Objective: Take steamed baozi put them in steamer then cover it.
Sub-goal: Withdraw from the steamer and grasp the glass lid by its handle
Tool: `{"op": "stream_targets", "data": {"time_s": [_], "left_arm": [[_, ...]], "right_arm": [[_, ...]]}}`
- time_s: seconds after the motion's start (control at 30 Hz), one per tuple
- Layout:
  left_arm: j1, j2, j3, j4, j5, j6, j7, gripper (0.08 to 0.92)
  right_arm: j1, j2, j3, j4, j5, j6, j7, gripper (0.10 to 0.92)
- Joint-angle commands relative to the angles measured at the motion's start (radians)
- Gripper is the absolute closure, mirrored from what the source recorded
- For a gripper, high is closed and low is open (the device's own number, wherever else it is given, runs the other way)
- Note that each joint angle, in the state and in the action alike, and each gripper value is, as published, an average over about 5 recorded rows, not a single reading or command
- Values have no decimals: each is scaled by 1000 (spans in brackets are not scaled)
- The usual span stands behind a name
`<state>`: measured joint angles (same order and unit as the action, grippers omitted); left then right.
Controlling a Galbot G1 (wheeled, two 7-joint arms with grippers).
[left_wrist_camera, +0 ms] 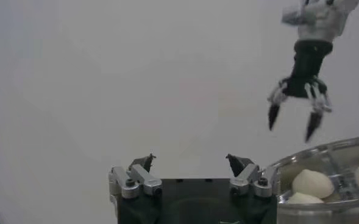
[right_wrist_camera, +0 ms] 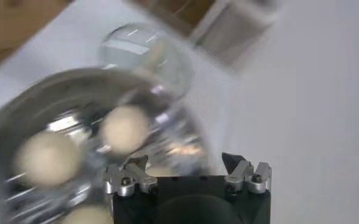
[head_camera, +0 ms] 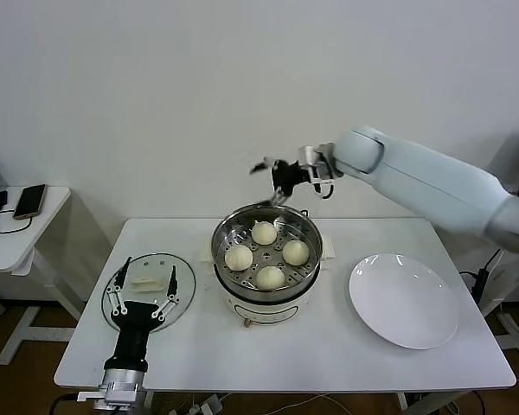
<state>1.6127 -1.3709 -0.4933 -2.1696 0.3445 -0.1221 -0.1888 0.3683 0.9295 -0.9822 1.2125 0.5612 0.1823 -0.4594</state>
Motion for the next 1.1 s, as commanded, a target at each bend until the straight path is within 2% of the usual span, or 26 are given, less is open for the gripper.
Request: {"op": "stream_targets", "data": {"time_s": [0.03, 0.27, 0.43, 0.57, 0.83, 1.1], "left_arm": [[-68, 37, -15, 64, 194, 9, -24, 177], [-117, 100, -36, 215, 443, 26, -22, 177], [-138, 131, -76, 342, 743, 9, -38, 177], [-140, 143, -97, 421, 879, 3, -54, 177], [-185, 154, -72, 551, 973, 9, -83, 177], [-309, 158, -37, 690, 986, 22, -94, 177]], "right_arm": [[-612, -224, 634, 163, 13, 220, 753, 203], [-1072, -161, 1089, 207, -65, 272, 730, 203], [-1288, -72, 1282, 215, -102, 304, 697, 203], [-1399, -24, 1389, 244, -105, 299, 671, 203], [-1548, 55, 1517, 317, -109, 250, 645, 203], [-1611, 134, 1563, 355, -149, 235, 642, 203]]}}
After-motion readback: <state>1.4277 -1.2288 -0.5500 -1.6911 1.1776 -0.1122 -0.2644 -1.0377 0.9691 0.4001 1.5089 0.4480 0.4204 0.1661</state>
